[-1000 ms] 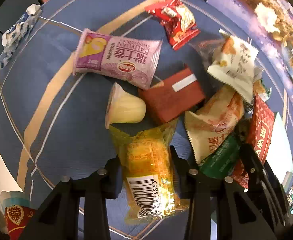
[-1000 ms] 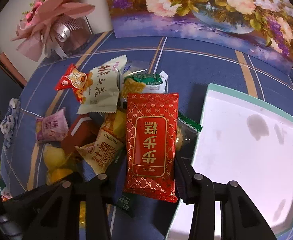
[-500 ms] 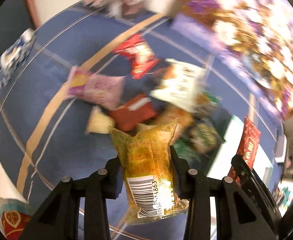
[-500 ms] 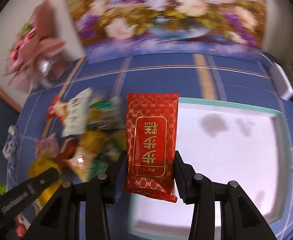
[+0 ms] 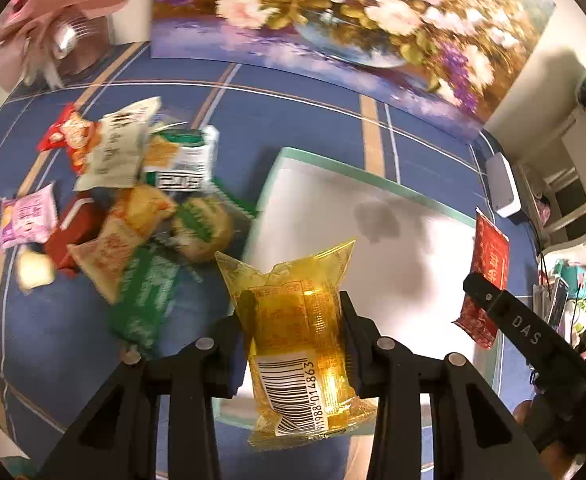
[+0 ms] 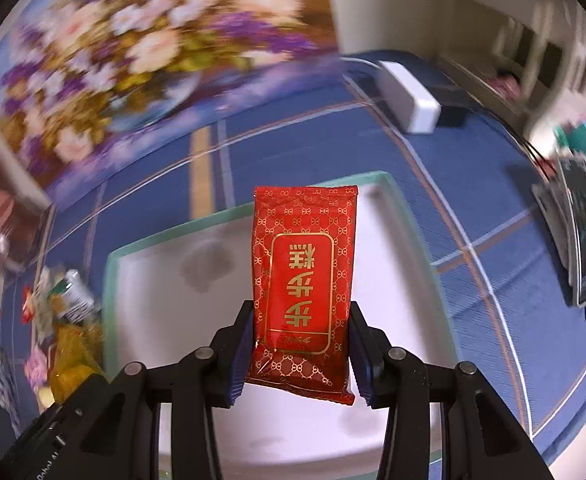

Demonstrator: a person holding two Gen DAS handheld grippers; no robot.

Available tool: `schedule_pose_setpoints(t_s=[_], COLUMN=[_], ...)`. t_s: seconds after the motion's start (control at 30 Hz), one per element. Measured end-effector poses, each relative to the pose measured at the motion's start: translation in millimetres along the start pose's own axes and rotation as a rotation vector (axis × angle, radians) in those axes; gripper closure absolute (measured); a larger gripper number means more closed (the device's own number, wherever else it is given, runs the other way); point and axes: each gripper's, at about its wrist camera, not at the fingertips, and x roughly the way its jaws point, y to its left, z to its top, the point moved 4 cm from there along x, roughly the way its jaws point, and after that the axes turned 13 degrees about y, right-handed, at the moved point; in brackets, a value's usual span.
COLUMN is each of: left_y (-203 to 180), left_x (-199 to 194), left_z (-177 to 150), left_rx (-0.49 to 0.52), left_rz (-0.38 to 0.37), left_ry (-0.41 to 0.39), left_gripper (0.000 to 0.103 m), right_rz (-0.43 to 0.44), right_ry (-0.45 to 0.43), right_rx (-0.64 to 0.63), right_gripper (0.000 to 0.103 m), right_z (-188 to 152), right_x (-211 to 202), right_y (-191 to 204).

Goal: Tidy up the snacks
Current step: 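Carry the red packet and yellow bag into the white tray and release both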

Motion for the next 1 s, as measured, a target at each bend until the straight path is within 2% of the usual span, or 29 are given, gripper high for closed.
schedule_pose_setpoints(t_s=[0.2, 0.5, 0.77, 0.8, 0.87, 0.9, 1.0], left_y=[-26, -50, -57, -56, -54, -52, -48], left_x=[2, 28, 42, 41, 39, 35, 24], left_z=[12, 40, 49, 50, 50, 51, 52], left_rx=[0.057, 0.056, 0.069, 0.061, 0.049, 0.042, 0.033], left_rz=[0.035, 0.02, 0.047, 0.039, 0.012, -0.005, -0.002], left_ry=[-0.049, -0.049, -0.06, -0.057, -0.048, -0.044, -0.055], left_gripper=[0.062, 0.062, 0.062, 0.059, 0.04, 0.026, 0.023], right_rz=[0.002, 0.001, -0.01, -0.015, -0.027, -0.024, -0.023], right_ry=[0.019, 0.019, 0.017, 0.018, 0.014, 0.012, -0.005], right_rx=[0.04, 0.042, 0.034, 0.031, 0.034, 0.036, 0.03], right_gripper=[0.057, 0.057, 0.055, 0.055, 0.052, 0.052, 0.045], right_z=[8, 13, 16, 16, 17, 18, 20], right_x=[18, 29, 29, 29, 27, 25, 17], right_y=[-18, -23, -22, -22, -22, -22, -20])
